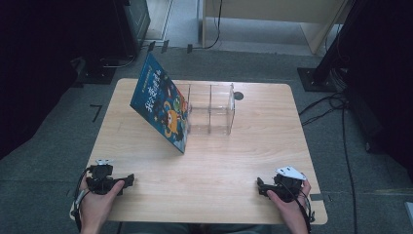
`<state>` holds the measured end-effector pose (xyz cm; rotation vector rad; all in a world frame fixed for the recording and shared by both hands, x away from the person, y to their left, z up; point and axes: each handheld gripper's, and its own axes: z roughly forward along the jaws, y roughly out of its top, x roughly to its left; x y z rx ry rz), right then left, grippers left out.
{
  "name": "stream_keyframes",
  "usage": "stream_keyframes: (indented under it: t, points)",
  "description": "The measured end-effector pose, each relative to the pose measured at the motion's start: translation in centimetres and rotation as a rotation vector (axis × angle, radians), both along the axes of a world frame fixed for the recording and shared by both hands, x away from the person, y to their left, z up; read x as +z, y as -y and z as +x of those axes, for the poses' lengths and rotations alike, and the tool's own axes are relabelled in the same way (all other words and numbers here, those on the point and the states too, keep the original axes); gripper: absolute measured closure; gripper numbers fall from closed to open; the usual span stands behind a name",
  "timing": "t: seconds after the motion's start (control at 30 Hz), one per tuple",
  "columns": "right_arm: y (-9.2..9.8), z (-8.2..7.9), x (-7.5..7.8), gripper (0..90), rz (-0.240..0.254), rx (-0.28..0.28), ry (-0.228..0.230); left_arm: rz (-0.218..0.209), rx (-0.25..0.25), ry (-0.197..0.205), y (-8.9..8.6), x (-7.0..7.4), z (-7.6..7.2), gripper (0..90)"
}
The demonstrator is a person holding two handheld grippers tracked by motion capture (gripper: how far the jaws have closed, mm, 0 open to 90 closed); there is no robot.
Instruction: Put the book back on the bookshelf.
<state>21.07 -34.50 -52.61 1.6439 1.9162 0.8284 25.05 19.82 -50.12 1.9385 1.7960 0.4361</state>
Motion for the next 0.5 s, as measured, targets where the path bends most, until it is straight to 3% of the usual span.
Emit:
stream_keyframes:
  t: [0.17, 0.5]
  points:
    - [0.01, 0.0, 0.0, 0.0, 0.0, -0.006, 0.0, 0.007, 0.006, 0.063, 0.06, -0.48, -0.69, 0.0]
    - [0.0, 0.0, 0.0, 0.0, 0.002, -0.014, -0.001, 0.016, 0.019, 0.093, 0.1, -0.72, -1.09, 0.0]
